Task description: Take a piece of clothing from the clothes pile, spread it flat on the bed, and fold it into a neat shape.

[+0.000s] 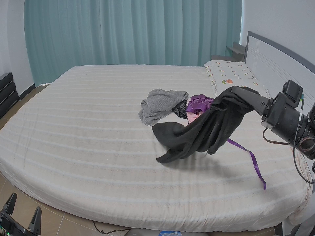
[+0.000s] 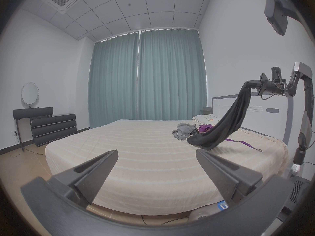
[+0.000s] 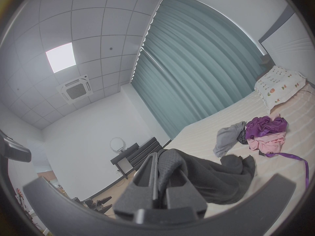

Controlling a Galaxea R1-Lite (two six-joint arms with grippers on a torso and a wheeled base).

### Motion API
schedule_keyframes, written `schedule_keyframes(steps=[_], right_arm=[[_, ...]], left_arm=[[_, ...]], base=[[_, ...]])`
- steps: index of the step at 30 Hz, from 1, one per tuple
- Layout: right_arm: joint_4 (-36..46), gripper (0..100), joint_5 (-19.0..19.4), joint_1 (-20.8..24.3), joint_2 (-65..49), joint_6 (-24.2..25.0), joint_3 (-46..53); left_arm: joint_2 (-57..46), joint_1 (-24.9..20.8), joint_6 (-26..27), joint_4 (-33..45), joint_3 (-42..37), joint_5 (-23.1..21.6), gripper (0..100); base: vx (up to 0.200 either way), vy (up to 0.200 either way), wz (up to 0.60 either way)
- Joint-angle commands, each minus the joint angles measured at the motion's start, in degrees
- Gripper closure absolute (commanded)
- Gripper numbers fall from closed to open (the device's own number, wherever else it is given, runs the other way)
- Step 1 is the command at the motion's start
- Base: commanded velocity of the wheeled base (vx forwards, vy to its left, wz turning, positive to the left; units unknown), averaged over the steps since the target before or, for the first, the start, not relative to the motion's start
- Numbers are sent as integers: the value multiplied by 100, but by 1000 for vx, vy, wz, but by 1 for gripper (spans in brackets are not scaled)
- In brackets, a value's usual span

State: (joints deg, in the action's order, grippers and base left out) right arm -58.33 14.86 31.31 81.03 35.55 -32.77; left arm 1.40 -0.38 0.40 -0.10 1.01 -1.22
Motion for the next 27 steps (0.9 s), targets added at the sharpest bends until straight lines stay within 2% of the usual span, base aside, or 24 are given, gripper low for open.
schedule_keyframes(steps=[1, 4, 6, 10, 12, 13, 14, 16, 17, 18, 20, 22, 23, 27], right_arm=[[-3, 100, 34, 69, -175, -4, 42], [-3, 100, 17, 183, -123, -13, 34], [-12, 100, 17, 192, -105, -13, 42], [-12, 100, 17, 192, -61, -13, 16], [-20, 100, 17, 174, -79, -4, 25], [-20, 100, 17, 165, -79, -4, 34], [-20, 100, 17, 165, -70, -13, 42], [-38, 100, 17, 157, -52, 5, 42], [-55, 100, 17, 157, -52, 22, 42], [-55, 100, 17, 148, -61, 40, 51], [-55, 100, 34, 139, -35, 49, 51], [-55, 100, 34, 139, -35, 49, 51], [-73, 100, 17, 130, 71, 22, -19], [-135, 100, 8, 139, 97, 40, -256]], left_arm=[[18, 3, -14, 1, -101, -1, 0], [-140, 29, -84, 10, -101, -19, 0], [-140, 29, -321, 10, -101, -28, 0], [-140, 38, -339, 10, -101, -1, 0], [-140, 38, -462, -105, -40, 183, 0], [-114, 29, -568, -210, 136, 306, 0], [167, 3, -937, -430, 892, 632, 0], [1205, -85, -1438, -491, 1832, 878, 0], [1380, -112, -1411, -447, 1938, 860, 0], [1486, -138, -1350, -412, 1973, 807, 0], [1635, -287, -840, -69, 1613, 219, 0], [1635, -296, -805, -43, 1578, 183, 0], [1714, -437, -392, 150, 1041, -388, 0], [2505, -490, -339, 27, 910, -942, 0]], base=[[0, 0, 0], [0, 0, 0], [0, 0, 0], [0, 0, 0], [0, 0, 0], [0, 0, 0], [0, 0, 0], [0, 0, 0], [0, 0, 0], [0, 0, 0], [0, 0, 0], [0, 0, 0], [0, 0, 0], [0, 0, 0]])
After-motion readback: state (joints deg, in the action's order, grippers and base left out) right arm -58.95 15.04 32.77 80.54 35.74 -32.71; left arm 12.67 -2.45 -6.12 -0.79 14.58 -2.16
